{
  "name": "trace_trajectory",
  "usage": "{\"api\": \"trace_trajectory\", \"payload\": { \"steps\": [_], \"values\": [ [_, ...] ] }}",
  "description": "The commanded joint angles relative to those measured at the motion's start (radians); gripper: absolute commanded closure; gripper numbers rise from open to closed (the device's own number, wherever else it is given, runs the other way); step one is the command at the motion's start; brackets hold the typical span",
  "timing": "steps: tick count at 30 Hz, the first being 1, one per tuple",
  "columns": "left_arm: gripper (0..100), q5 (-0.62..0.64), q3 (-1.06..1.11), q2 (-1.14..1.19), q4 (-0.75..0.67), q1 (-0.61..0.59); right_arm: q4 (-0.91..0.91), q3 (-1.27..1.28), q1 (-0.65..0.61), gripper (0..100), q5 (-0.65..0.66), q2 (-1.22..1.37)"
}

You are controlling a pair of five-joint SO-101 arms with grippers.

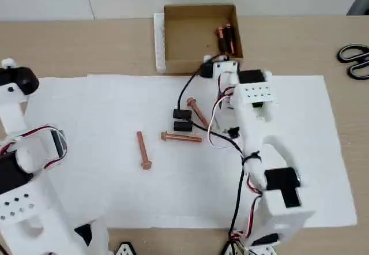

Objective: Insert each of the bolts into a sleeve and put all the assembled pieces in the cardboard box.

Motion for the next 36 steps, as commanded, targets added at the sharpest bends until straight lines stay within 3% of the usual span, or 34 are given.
{"api": "trace_trajectory", "payload": {
  "steps": [1,5,14,17,25,30,36],
  "values": [
    [88,0.003,-0.071,0.032,0.018,0.017,0.090,-0.115,0.012,98.1,0.015,-0.150],
    [88,0.021,-0.120,0.187,0.018,0.106,0.154,-0.140,0.012,98.1,0.017,-0.223],
    [88,0.267,-0.346,0.591,0.018,0.427,0.188,-0.135,0.054,98.1,0.008,-0.280],
    [88,0.351,-0.357,0.664,0.018,0.483,0.188,-0.135,0.085,98.1,0.008,-0.283],
    [88,0.189,-0.252,0.729,0.015,0.489,0.208,-0.135,0.114,98.1,0.006,-0.283],
    [88,0.183,-0.222,0.845,-0.005,0.500,0.200,-0.138,0.108,98.1,0.006,-0.283],
    [90,0.186,-0.225,0.985,-0.040,0.594,0.199,-0.140,0.108,98.1,0.005,-0.283]
  ]
}}
